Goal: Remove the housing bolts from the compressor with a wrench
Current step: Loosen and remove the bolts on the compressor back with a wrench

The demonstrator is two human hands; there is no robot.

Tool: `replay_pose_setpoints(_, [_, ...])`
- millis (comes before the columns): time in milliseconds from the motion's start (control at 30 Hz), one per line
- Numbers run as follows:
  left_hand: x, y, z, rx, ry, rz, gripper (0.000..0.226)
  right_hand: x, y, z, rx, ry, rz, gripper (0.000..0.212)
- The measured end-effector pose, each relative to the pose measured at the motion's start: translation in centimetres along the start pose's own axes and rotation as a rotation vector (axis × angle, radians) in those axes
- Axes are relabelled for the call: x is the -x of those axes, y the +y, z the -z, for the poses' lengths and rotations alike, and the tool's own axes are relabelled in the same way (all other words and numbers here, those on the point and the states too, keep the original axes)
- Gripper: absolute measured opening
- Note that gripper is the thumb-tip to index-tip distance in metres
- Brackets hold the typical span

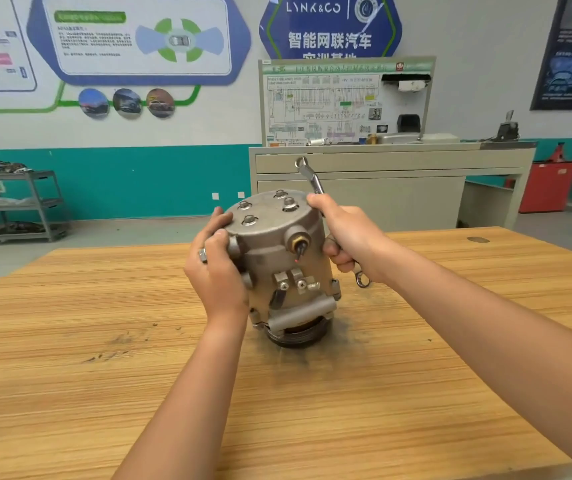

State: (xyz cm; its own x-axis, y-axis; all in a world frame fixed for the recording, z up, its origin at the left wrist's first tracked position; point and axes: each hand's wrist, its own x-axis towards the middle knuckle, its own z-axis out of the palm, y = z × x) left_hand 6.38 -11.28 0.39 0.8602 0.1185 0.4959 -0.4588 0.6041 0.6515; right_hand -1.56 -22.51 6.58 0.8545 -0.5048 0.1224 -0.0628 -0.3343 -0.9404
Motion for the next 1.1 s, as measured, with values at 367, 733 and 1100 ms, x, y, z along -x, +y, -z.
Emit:
replay_pose_setpoints(367, [0.4, 0.3, 0.4, -0.044, -0.197, 0.028, 0.03, 3.0, 1.3, 2.4, 0.33, 0.099, 0.328, 0.039])
replay_pose_setpoints(733, [1.8, 0.7, -0.5, -0.173, -0.308, -0.06, 0.026, 9.2, 0.9, 7.9, 1.318, 0.259, 0.354, 0.056])
replay_pose_setpoints(1100, [1.8, 0.6, -0.2, -0.157, -0.256, -0.071, 0.027, 8.3, -1.6, 5.6, 1.793, 0.307, 0.333, 0.075])
